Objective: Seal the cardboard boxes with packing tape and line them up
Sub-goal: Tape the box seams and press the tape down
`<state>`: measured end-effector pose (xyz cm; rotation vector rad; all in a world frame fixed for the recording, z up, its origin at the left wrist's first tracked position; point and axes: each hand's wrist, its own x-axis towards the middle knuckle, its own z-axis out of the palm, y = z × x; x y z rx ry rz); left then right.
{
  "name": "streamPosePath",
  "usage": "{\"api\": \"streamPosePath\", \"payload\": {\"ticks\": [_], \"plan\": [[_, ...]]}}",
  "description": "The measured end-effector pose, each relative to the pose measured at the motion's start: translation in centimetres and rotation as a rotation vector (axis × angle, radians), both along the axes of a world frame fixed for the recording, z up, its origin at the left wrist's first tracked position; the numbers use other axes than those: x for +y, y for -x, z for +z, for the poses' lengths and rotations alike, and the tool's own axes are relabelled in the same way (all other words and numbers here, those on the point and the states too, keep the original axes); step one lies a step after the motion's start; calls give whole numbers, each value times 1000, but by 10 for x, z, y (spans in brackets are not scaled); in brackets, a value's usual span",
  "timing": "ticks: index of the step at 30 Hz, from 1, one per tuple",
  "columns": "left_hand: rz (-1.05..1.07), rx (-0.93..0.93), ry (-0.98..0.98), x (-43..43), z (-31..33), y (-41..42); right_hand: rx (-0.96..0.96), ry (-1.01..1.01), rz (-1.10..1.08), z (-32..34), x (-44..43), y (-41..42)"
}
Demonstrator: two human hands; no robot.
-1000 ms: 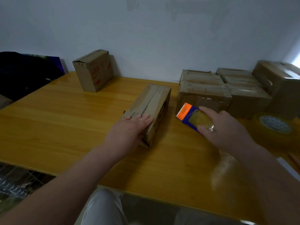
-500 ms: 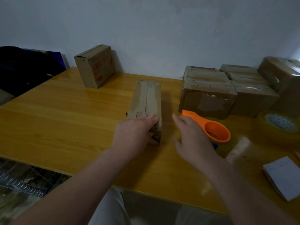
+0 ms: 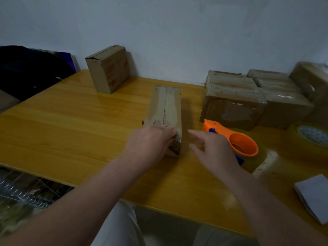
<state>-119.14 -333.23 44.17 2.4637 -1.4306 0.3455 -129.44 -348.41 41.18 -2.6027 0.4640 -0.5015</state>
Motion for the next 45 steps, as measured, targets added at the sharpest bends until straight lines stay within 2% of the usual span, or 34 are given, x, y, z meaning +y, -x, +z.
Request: {"api": "streamPosePath", "payload": {"ticks": [5,18,24,28,31,34,36,39,42,45], "plan": [[3,-4,-42,0,3,0,-30,-32,149,9,-2,-10],[39,84,14,-2,13,0,-22,131,175,13,5,-25],[-21,139,111,3,11,-6,-153,289,224,6,1,-27],[-50,219,147,15,4,-15,-271,490,311,12,5,-28],[23,241,139,28,-10,-22,-295,630,388,16,4,-29],[137,349,160,35,-24,-26,-316,740,398,14,1,-29],[189,453,247,36,-32,-28,-383,695,345,16,3,-30],[167,573,442,36,-33,-24,-496,520,249,27,6,-35],[81,546,562,34,-26,-22,-518,310,213,42,6,-38],[-2,497,628,30,-19,-21,-527,189,190,56,5,-39]]}}
